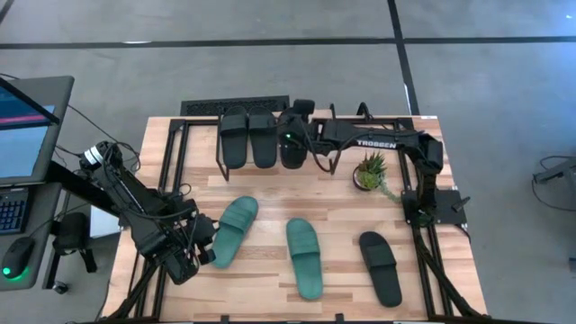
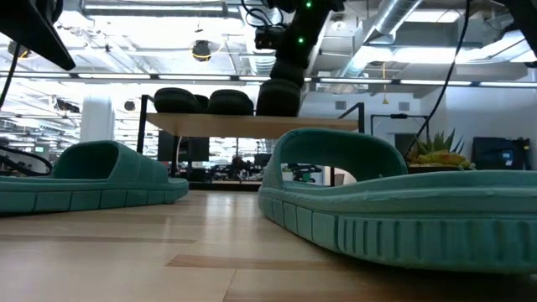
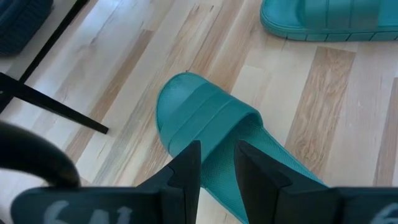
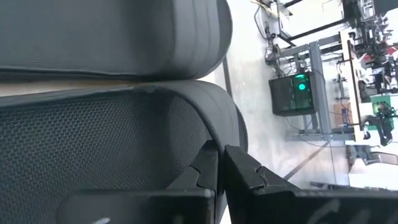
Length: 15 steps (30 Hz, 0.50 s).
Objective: Pick and place slides into the shelf
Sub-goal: Put the black slide on the shelf
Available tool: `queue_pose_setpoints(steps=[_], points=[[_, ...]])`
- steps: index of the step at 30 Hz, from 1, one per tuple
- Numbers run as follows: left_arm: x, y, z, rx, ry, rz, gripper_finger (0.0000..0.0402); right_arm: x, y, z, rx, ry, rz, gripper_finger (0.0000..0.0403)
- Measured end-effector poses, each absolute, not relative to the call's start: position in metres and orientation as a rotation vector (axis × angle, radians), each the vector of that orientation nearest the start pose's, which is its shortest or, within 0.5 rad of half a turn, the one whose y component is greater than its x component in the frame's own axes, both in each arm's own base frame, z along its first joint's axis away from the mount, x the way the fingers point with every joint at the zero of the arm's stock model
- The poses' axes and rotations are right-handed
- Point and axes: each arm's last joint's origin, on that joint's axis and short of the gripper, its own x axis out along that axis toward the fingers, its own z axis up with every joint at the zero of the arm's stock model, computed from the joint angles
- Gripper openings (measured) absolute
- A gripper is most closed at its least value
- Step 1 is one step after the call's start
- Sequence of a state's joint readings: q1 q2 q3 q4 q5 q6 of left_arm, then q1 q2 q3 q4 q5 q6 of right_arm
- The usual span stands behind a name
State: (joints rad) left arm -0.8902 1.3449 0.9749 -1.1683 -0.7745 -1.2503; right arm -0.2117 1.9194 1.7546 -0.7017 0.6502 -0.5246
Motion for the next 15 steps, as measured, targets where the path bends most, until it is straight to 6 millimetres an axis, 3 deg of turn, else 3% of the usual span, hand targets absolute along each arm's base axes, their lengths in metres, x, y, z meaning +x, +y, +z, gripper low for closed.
queue_pose_setpoints(steps=[15], points=[[0.15,-0.153,0.24,-0.008,0.84,0.502,0.0087,0.409,-0.117,0.304,-0.623,1.022,-0.553,0.0001]])
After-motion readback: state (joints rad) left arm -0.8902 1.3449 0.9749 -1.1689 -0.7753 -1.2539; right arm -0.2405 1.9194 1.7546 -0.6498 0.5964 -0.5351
